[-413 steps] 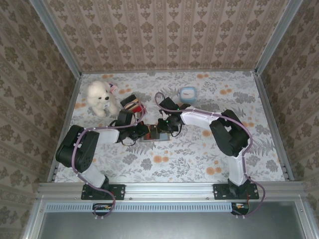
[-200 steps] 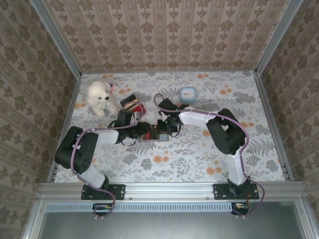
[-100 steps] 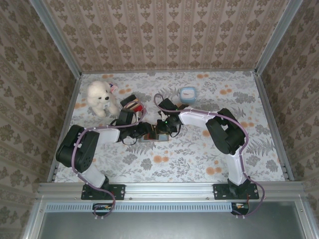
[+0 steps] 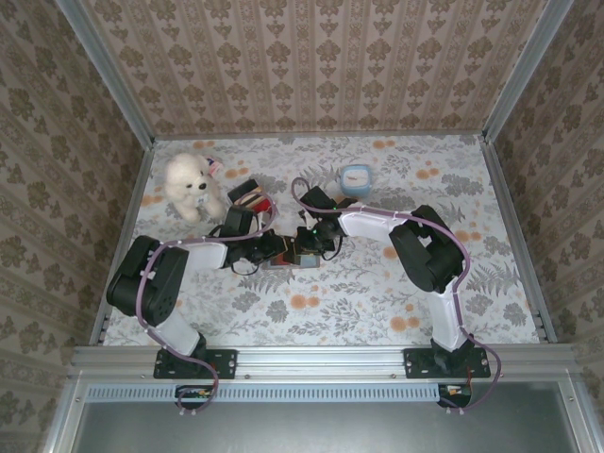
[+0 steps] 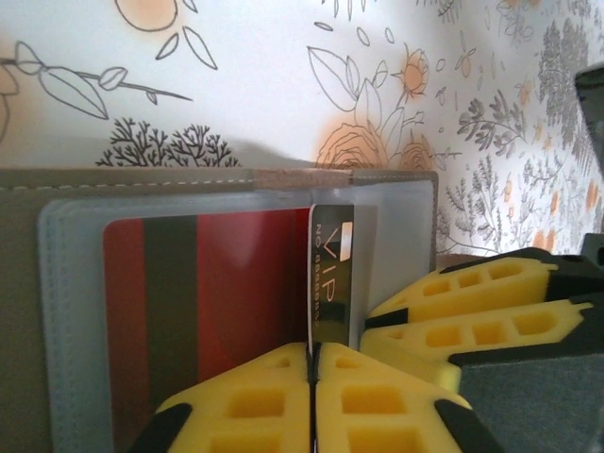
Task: Take the credit cards out of the card holder
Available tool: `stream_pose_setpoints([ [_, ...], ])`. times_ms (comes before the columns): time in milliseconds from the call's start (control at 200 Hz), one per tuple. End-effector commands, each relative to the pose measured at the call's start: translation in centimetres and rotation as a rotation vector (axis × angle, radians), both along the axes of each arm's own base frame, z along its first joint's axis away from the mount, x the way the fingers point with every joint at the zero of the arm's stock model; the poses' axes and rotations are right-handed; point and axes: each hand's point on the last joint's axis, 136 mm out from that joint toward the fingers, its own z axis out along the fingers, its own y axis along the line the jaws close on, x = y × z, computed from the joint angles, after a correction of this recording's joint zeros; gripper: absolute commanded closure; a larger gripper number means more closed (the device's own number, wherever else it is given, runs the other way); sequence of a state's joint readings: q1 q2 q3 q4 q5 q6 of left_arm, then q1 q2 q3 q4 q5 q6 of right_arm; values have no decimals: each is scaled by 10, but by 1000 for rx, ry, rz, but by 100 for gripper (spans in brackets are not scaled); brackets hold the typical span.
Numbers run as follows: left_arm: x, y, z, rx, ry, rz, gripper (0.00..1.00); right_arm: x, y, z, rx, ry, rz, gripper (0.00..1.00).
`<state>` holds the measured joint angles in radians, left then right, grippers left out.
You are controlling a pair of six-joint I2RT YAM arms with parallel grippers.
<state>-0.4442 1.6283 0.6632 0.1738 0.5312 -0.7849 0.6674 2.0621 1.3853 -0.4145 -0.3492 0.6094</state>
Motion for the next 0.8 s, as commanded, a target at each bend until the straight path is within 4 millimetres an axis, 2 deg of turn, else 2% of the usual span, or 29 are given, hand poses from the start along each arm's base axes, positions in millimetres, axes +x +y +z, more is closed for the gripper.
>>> stream_pose_setpoints([
  [0,0,6,7,55,-18,-8,98,-9,-18,-19,-67,50,-28,79],
  [155,-2,20,19,141,-47,-6,100,-6,-27,-15,-81,34,-45,79],
  [290,-4,31,35,209,-80,-10,100,-5,-20,-4,-41,24,-33,78],
  [390,-4,41,53,257,-120,-8,100,-1,-5,22,58,-5,-11,78],
  [555,-4,58,87,344,-210,2,100,8,7,89,178,-128,25,69],
  [665,-3,67,112,386,-289,4,100,13,-3,120,216,-204,6,59],
  [720,0,72,122,414,-331,5,100,15,-13,127,216,-234,-17,53],
  [795,6,79,136,461,-391,0,100,18,-31,127,200,-264,-52,45],
])
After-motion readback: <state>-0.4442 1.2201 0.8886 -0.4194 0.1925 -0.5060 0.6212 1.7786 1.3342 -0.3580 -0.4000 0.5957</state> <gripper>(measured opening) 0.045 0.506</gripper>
